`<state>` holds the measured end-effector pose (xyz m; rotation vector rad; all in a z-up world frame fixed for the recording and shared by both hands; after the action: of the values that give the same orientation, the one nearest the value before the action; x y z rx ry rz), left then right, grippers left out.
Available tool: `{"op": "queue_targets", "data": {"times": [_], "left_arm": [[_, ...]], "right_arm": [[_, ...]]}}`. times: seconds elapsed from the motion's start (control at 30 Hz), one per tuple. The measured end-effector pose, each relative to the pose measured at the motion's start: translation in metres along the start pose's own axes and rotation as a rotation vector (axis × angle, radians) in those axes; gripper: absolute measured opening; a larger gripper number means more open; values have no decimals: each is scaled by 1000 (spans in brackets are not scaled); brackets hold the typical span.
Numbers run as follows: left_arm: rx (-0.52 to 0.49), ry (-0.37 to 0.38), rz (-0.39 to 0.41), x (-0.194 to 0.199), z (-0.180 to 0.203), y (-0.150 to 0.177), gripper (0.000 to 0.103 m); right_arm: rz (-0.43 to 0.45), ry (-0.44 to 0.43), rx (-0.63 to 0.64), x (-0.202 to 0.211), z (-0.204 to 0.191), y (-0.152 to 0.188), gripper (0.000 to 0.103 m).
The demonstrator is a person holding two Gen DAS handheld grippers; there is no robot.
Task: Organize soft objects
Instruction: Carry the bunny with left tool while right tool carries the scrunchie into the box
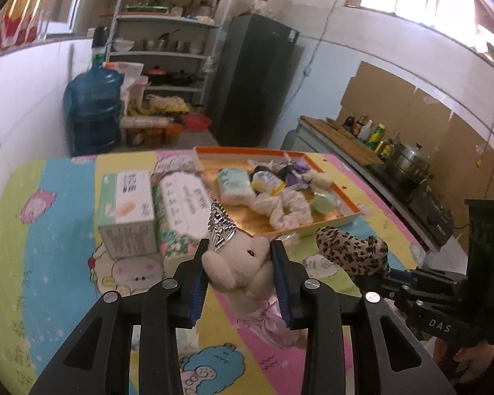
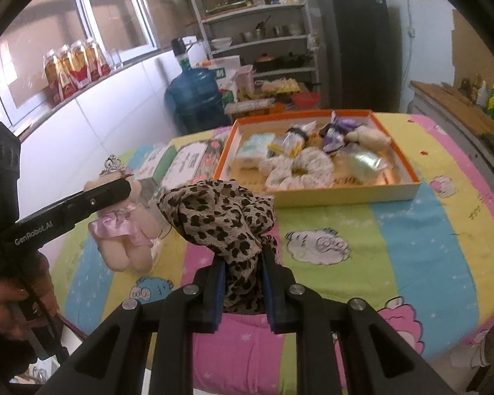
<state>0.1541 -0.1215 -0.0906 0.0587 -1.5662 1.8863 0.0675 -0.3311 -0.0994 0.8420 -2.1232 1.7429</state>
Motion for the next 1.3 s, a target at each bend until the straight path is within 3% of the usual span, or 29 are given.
{"op": "queue_targets", "data": {"times": [0.6, 1.03, 1.3], "left_arm": [[-37, 58, 38, -40, 35, -53, 37], [-37, 50, 27, -106, 45, -84, 37], [-20, 29, -20, -156, 50, -91, 37]], "right_arm": [[89, 88, -13, 1, 46, -58, 20], [82, 87, -4, -50, 89, -103, 20], [50, 67, 16, -84, 112, -120, 20]]}}
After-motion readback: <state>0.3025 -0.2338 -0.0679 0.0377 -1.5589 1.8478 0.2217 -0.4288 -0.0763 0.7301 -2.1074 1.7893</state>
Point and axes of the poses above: each gripper's, at about its wrist camera, not at the fingertips, and x roughly against the way its jaws point, z to its right, y to its underside, the point moved 3 cm from there along -x, roughly the way its jaws point, and after that the axes turned 12 degrees about z, right-handed, at the moved point
